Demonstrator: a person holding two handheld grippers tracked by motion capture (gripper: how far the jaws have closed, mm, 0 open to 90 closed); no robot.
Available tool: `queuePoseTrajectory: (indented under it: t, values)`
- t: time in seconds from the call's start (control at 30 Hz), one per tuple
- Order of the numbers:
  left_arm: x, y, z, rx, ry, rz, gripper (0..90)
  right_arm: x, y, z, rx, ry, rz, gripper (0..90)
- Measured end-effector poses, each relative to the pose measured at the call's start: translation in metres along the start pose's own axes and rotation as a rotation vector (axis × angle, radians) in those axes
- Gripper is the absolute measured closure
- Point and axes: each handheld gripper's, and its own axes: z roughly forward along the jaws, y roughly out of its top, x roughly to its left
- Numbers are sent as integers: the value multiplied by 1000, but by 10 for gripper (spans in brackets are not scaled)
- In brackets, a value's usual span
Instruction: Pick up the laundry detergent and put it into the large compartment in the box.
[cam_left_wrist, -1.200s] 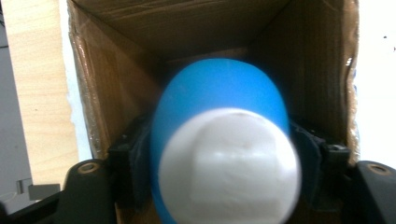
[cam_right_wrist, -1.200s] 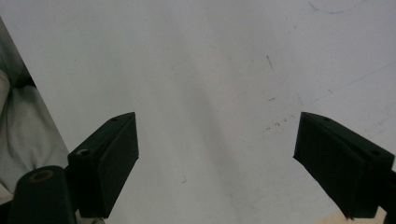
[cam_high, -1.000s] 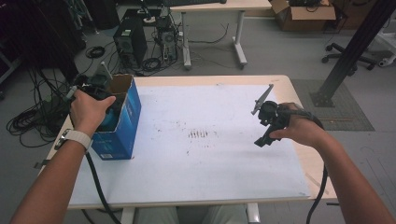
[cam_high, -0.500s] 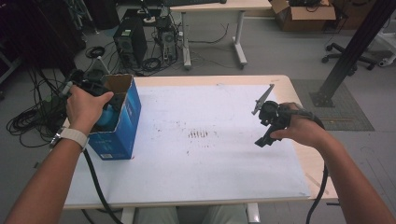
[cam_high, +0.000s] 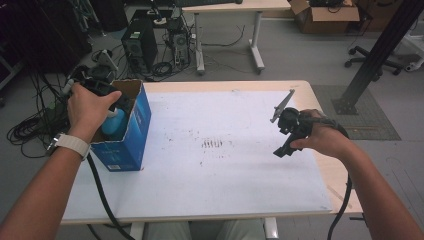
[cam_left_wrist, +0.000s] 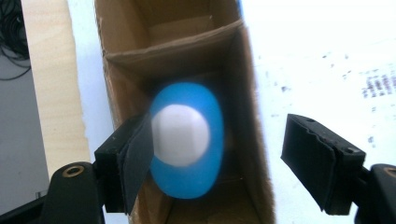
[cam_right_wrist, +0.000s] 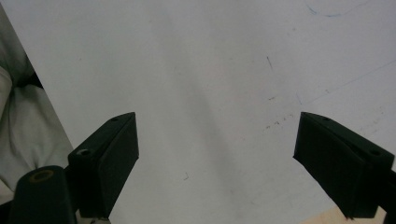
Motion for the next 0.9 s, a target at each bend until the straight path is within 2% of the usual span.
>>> queuePoseTrajectory:
  t: [0.13,0.27,0.43,0.67,0.9]
  values:
    - [-3,0,-10,-6,-9,11,253,1,0,-1,2,-2,-1,139]
    - [-6,0,-21,-33,-26,21,252,1,-1,-2,0,-3,-2,138]
    - [-12,-1,-33,-55,-34,49,253,2,0,-2,0,-4,-3,139]
    - [-26,-4,-44,-63,-66,115,252,3,1,-3,2,-6,-5,139]
    - [-47,-8,-52,-47,-88,196,227,4,3,-4,2,-8,-6,139]
